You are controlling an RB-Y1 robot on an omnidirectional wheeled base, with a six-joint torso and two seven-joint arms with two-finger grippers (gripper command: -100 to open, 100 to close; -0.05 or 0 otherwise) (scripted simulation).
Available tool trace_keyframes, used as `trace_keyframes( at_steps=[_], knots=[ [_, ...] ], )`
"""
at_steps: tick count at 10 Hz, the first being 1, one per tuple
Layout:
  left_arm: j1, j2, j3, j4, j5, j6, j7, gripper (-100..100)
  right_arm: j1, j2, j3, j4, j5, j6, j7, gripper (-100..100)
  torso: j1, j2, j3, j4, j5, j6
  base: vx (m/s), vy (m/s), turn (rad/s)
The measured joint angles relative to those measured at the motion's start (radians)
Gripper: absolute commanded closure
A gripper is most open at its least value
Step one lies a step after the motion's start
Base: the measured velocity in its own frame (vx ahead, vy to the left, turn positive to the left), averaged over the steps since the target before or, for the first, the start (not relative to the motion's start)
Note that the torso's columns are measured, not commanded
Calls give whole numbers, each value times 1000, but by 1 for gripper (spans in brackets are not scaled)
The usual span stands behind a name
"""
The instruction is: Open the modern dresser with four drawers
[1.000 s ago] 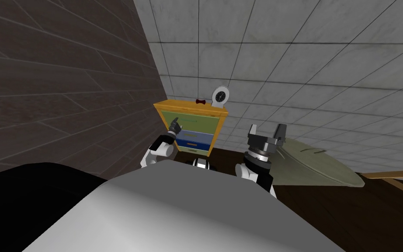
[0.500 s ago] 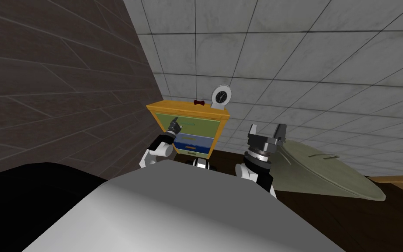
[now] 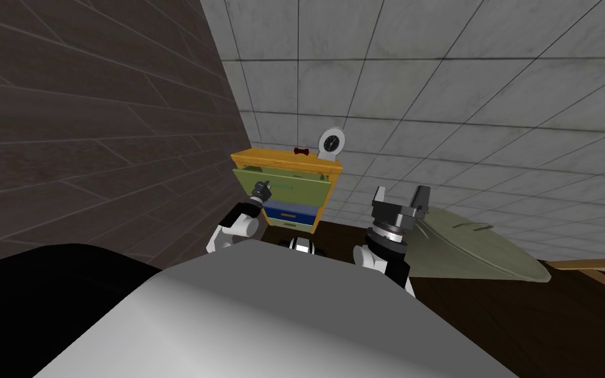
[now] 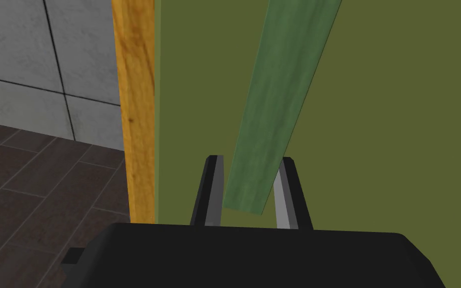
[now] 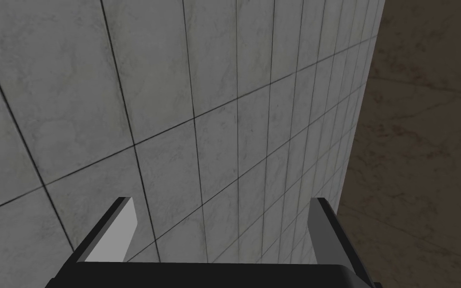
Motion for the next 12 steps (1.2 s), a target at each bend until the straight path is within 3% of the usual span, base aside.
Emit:
trace_keyframes(
  at_steps=[3, 4, 12],
  knots=[
    [13, 4, -5, -10, 3, 3, 0, 100, 0, 0, 0, 0, 0, 0, 0, 0, 0, 0, 0, -2, 1, -1, -167, -4, 25],
    [18, 5, -8, -14, 5, 3, 0, -100, 0, 0, 0, 0, 0, 0, 0, 0, 1, 0, 0, -1, 1, 0, -38, 0, 26],
    [94, 39, 49, -234, 63, 165, 33, -100, 1, 0, 0, 0, 0, 0, 0, 0, -2, 3, 1, 3, -2, 0, 58, -13, 19]
  ],
)
